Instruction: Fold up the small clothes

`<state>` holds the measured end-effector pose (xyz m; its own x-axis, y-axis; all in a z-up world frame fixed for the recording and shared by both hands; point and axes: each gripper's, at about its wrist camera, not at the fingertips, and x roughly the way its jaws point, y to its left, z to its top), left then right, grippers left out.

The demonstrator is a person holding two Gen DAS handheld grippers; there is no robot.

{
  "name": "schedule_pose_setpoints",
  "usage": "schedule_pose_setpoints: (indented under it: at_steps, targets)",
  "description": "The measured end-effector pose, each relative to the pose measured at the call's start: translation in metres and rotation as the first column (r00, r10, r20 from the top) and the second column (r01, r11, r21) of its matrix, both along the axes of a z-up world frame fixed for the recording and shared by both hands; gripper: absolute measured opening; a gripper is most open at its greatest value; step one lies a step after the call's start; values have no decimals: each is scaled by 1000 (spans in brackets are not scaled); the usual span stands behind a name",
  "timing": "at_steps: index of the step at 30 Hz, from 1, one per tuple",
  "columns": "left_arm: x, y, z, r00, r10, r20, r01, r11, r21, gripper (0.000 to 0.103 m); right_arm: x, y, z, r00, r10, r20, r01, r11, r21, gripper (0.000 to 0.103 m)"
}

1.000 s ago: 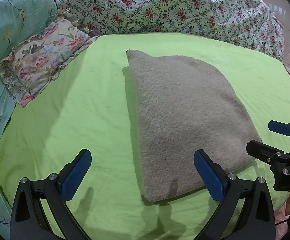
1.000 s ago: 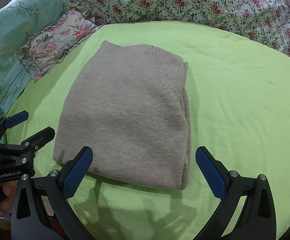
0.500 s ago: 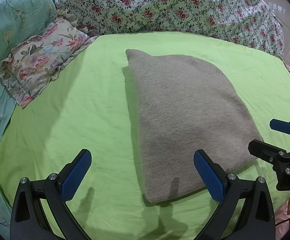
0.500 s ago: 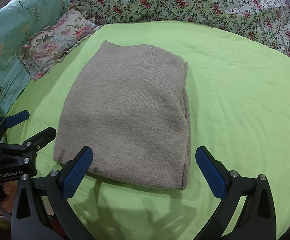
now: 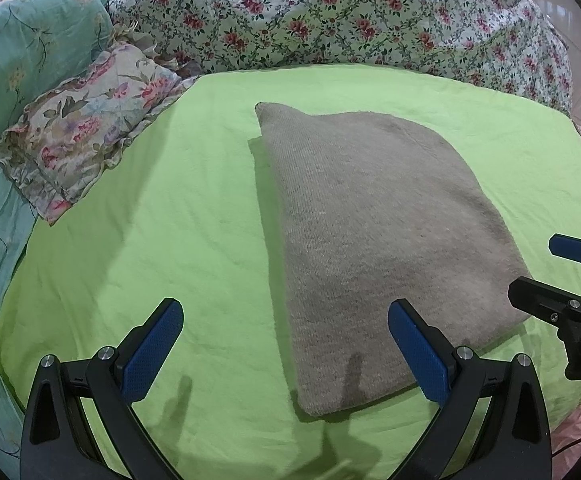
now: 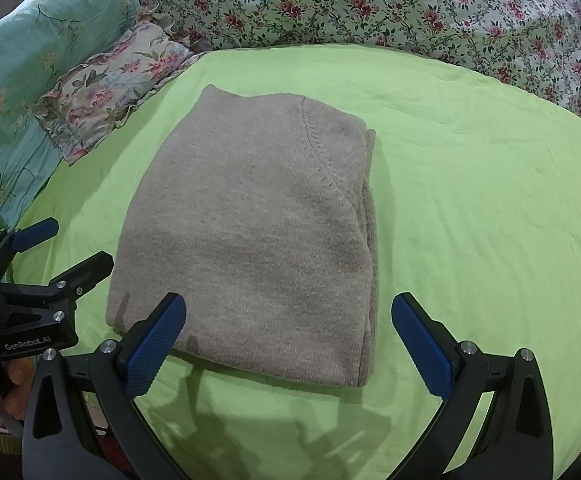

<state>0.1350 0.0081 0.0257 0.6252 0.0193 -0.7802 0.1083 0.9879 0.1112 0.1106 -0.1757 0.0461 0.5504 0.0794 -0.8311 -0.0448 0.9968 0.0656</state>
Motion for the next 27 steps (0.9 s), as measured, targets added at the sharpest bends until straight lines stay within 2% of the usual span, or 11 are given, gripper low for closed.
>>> schedule_pose_setpoints:
  at_steps: [18, 27]
  targets:
    - [12, -6, 1, 1000, -3, 3, 3, 1000, 23, 102, 16, -7, 10, 1000, 3, 16, -2, 1000, -22, 102]
    - [18, -12, 8, 999, -6, 35, 5, 999, 42, 102, 26, -7, 12, 1000, 9, 20, -9, 1000, -19, 102]
